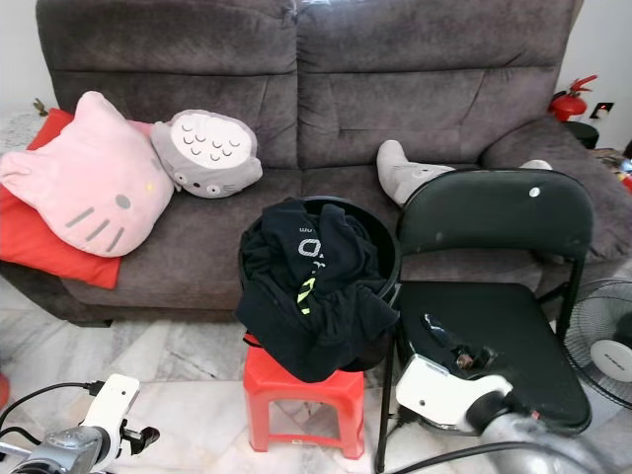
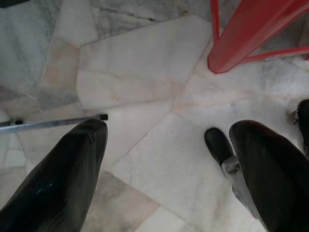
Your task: Hang hanger
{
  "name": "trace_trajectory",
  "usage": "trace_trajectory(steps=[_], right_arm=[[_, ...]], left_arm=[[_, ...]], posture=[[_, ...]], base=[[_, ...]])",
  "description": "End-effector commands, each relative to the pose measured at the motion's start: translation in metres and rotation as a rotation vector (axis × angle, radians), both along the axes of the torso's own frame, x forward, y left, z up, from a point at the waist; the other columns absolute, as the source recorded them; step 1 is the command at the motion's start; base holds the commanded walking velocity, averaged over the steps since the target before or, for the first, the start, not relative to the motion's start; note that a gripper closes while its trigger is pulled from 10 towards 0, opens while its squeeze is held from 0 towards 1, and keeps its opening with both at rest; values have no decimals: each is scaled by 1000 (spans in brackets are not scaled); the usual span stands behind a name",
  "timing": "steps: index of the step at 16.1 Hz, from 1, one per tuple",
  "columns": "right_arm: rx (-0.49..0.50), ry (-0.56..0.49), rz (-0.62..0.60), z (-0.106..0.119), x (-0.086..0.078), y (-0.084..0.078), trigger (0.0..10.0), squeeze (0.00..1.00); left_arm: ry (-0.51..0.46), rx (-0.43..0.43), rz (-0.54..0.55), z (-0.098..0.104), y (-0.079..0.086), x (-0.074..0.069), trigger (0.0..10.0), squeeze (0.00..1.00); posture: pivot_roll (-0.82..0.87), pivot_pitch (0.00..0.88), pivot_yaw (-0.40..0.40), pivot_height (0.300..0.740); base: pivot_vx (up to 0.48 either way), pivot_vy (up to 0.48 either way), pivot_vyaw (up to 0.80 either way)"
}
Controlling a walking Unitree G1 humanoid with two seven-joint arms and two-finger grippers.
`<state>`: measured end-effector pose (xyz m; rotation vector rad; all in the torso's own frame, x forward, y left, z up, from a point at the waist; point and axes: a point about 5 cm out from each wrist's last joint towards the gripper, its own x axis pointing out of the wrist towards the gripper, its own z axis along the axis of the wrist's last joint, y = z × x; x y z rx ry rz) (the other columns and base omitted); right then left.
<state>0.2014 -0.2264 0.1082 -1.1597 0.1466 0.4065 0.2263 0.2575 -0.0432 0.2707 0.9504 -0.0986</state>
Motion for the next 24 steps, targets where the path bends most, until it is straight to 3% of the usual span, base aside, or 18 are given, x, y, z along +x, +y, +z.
trace_trajectory(steps=[1, 2, 3, 7, 8, 10, 12, 13, 15, 17, 18, 19, 22, 23, 24], right_arm=[[-18, 7, 23, -2, 3, -1, 10000, 0], [-23, 3, 28, -5, 11, -1, 10000, 847], [-23, 10, 44, -9, 18, 2, 10000, 1000], [-24, 14, 74, -31, 43, 24, 10000, 1000], [-44, 18, 35, -45, 53, 26, 10000, 8], [-5, 18, -19, -54, 61, 31, 10000, 0], [103, -17, -95, -48, 65, 35, 10000, 0], [202, -42, -174, -46, 64, 34, 10000, 0], [275, -62, -213, -42, 62, 33, 10000, 0], [464, -46, -242, -32, 55, 38, 10000, 0], [562, -37, -199, -23, 49, 44, 10000, 0], [600, -40, -203, -20, 47, 45, 10000, 0], [948, 9, -269, -4, 27, 46, 10000, 0], [1114, 32, -337, -5, 19, 42, 10000, 0], [1169, 62, -439, -14, 17, 32, 10000, 0]], left_arm=[[7, -7, 7, -2, 1, -4, 10000, 0], [10, -8, 10, -3, 1, -5, 10000, 0], [13, -10, 17, -3, 2, -6, 10000, 0], [21, -14, 39, -5, 4, -10, 10000, 0], [23, -12, 44, -5, 5, -10, 10000, 0], [16, -15, 58, -5, 5, -10, 10000, 0], [6, -17, 83, -4, 7, -10, 10000, 0], [7, -11, 86, -4, 8, -10, 10000, 0], [17, -2, 74, -3, 9, -10, 10000, 0], [15, 3, 67, -1, 10, -7, 10000, 0], [13, 7, 58, 0, 10, -5, 10000, 0], [10, 8, 53, 1, 10, -4, 10000, 0], [-4, 10, 45, 3, 10, 0, 10000, 0], [-4, 12, 36, 4, 9, 1, 10000, 0], [-4, 12, 33, 4, 9, 2, 10000, 0]], posture=[[-250, 0, 19, 740], [-241, 0, 12, 740], [-229, 0, 7, 740], [-185, 0, 0, 740], [-164, 0, -5, 740], [-137, 0, -14, 740], [-106, 0, -27, 740], [-114, 0, -16, 740], [-127, 0, 2, 740], [-140, 0, 16, 740], [-149, 0, 25, 740], [-151, 0, 28, 740], [-171, 0, 41, 740], [-186, 0, 47, 740], [-186, 0, 49, 740]], base=[[0, 0, 0], [0, 0, 0], [0, 0, 0], [0, 0, 0], [0, 0, 0], [0, 0, 0], [0, 0, 0], [0, 0, 0], [0, 0, 0], [0, 0, 0], [0, 0, 0], [0, 0, 0], [0, 0, 0], [0, 0, 0], [0, 0, 0]])
